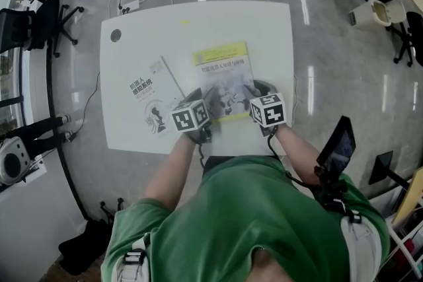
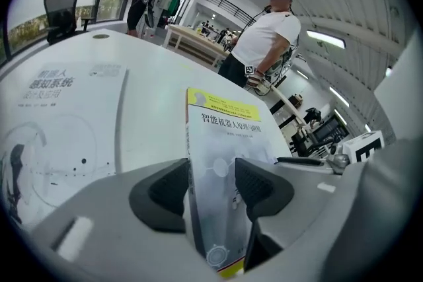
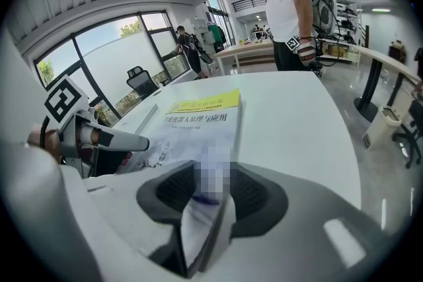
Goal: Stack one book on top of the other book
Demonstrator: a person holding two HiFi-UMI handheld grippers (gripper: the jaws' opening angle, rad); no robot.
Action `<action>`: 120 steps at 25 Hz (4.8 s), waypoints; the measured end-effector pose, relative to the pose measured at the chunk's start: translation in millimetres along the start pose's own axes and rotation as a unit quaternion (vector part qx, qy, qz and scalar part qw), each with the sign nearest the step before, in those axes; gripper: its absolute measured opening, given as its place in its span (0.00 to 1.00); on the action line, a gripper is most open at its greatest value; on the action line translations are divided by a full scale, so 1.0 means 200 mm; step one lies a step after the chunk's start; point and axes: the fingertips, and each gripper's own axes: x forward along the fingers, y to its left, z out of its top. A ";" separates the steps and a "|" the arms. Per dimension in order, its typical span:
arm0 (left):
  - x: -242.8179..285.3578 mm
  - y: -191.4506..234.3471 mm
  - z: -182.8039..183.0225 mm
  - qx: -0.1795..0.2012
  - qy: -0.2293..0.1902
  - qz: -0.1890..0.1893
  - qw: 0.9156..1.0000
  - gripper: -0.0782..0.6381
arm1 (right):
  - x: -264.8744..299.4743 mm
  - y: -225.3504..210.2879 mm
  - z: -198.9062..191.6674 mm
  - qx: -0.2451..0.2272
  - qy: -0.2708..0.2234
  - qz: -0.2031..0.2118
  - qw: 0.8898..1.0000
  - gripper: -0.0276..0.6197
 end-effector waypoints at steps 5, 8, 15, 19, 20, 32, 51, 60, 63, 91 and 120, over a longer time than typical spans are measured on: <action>-0.02 -0.01 0.01 -0.053 -0.002 -0.046 0.998 0.44 | 0.01 0.00 0.00 0.006 0.000 -0.001 1.000 0.27; -0.02 -0.05 0.00 -0.066 0.000 -0.074 0.995 0.44 | 0.00 -0.05 0.02 0.015 -0.009 -0.014 1.000 0.27; -0.02 -0.07 -0.02 -0.099 0.003 -0.104 0.990 0.43 | -0.01 -0.08 0.03 0.035 -0.011 -0.014 0.999 0.27; -0.01 -0.06 -0.04 -0.044 0.013 -0.077 0.996 0.40 | -0.02 -0.07 0.03 0.033 -0.006 -0.010 0.999 0.27; -0.01 -0.06 -0.05 -0.032 0.015 -0.071 0.997 0.40 | -0.02 -0.07 0.03 0.031 -0.003 -0.009 0.999 0.27; 0.06 -0.11 -0.10 0.051 0.039 -0.059 0.996 0.40 | -0.07 -0.12 -0.11 0.028 0.032 -0.021 0.999 0.27; 0.04 -0.09 -0.11 0.121 0.024 -0.013 0.992 0.50 | -0.07 -0.12 -0.10 -0.006 0.031 -0.029 0.999 0.27; 0.05 -0.17 -0.14 0.151 0.045 0.017 0.987 0.55 | -0.08 -0.09 -0.11 -0.001 0.035 -0.027 0.999 0.27; 0.05 -0.17 -0.13 0.076 0.037 -0.016 0.996 0.55 | -0.08 -0.08 -0.11 0.005 0.032 -0.027 0.999 0.27; 0.10 -0.34 -0.04 -0.021 0.010 -0.113 0.993 0.31 | -0.08 -0.17 -0.10 0.022 0.025 -0.018 0.999 0.27; -0.16 -0.61 0.09 0.165 -0.112 -0.201 0.959 0.21 | -0.14 -0.14 -0.04 0.023 -0.032 0.117 0.992 0.27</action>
